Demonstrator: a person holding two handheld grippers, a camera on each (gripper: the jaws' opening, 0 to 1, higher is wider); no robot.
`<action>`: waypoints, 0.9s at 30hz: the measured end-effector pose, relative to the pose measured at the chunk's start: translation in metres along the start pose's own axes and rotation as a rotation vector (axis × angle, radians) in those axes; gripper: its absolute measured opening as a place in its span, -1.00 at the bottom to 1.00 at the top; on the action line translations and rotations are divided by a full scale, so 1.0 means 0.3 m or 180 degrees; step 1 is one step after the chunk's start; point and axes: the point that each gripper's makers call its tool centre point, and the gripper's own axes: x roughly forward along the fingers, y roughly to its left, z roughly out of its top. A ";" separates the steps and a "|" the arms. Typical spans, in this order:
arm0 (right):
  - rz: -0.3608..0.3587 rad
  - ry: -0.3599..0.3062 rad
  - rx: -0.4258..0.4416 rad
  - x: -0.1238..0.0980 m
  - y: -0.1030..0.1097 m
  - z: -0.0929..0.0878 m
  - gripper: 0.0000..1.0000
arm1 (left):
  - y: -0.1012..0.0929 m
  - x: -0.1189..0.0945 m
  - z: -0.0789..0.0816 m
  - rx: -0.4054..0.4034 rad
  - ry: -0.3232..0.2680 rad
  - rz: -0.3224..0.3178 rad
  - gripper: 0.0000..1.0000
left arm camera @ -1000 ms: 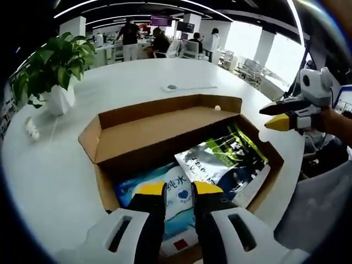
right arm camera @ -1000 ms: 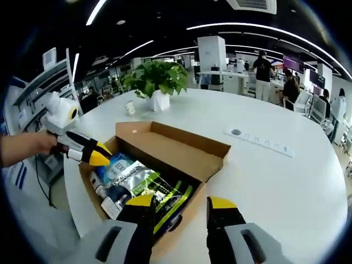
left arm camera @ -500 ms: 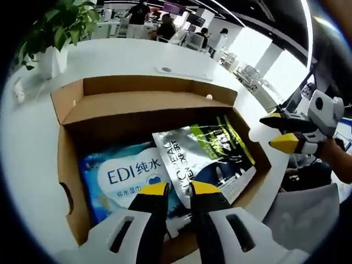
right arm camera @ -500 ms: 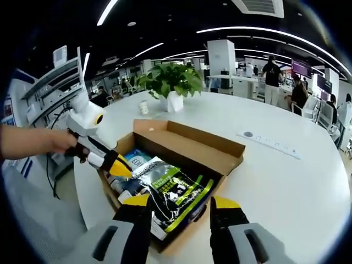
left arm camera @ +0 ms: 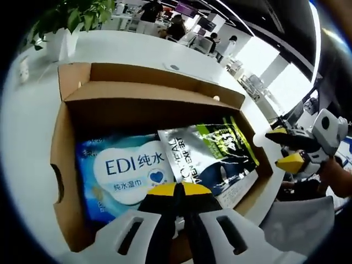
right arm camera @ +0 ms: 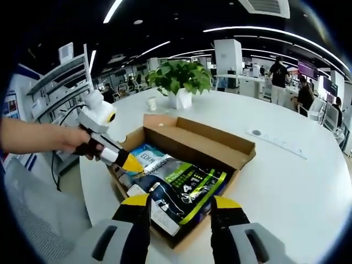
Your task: Operate the shoe box by opening the lid, removing the specified soft item, and placing it in the target area until the item is outside and the box remains undamaged.
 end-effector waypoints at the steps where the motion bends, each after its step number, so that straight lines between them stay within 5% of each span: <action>1: 0.0009 0.0004 0.0000 0.001 0.003 -0.001 -0.19 | -0.001 -0.002 0.001 0.0012 -0.0006 -0.0001 -1.00; 10: 0.0033 0.0006 -0.0027 0.004 0.010 0.000 -0.19 | 0.001 -0.003 -0.005 -0.0140 0.0055 -0.0039 -1.00; 14: 0.0026 0.0000 -0.0046 0.002 0.009 0.000 -0.19 | 0.007 0.000 -0.019 -0.0330 0.0106 -0.0094 -0.85; 27: 0.0073 0.0000 -0.0100 0.010 0.015 -0.004 -0.18 | -0.028 0.021 -0.027 -0.0617 0.0121 -0.0391 -0.84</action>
